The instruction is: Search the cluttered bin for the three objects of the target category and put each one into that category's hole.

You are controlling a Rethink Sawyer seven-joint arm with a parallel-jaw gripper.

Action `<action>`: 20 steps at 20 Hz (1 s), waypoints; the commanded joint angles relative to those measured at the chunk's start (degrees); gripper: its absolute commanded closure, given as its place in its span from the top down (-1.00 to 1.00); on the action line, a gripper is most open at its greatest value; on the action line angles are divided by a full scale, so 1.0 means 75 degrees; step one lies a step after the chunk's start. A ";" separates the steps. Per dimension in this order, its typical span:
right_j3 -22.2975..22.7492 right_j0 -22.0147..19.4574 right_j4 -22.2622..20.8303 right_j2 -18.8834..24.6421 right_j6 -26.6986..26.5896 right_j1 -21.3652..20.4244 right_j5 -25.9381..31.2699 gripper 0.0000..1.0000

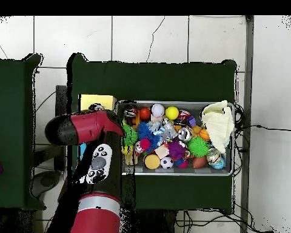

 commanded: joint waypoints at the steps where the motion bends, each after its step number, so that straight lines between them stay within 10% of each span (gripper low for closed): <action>1: 0.1423 -0.0217 -0.0394 0.1039 0.0305 0.0519 -0.0236 1.00; 20: 0.0741 -0.0553 -0.0004 0.1102 -0.0083 0.0069 0.1634 1.00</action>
